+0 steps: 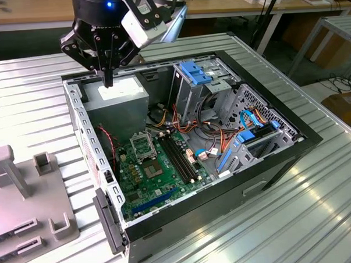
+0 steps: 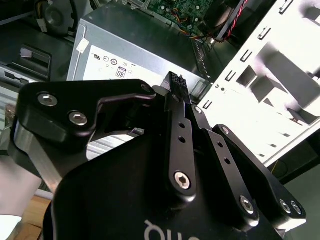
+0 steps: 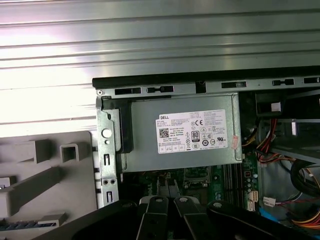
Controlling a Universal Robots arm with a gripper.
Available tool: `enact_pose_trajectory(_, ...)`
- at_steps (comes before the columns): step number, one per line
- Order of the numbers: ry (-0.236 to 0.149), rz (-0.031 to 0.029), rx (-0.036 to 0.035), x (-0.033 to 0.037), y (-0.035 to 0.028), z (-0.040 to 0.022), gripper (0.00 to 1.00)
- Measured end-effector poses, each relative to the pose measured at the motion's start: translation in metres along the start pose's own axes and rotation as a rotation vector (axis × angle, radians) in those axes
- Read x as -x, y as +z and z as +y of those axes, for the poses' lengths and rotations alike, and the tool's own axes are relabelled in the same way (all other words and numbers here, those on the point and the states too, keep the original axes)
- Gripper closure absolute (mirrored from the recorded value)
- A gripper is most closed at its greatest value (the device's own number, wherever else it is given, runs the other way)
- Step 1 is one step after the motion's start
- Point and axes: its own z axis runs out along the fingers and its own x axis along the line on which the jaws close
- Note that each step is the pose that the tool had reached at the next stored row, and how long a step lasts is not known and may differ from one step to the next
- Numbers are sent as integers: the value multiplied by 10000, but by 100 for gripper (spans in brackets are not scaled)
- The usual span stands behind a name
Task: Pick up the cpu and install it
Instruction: 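Reach for the cpu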
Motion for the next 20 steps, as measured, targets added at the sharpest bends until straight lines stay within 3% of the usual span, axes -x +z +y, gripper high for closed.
enact_pose_trajectory(20,0,1,1,-164,-2,-12,89)
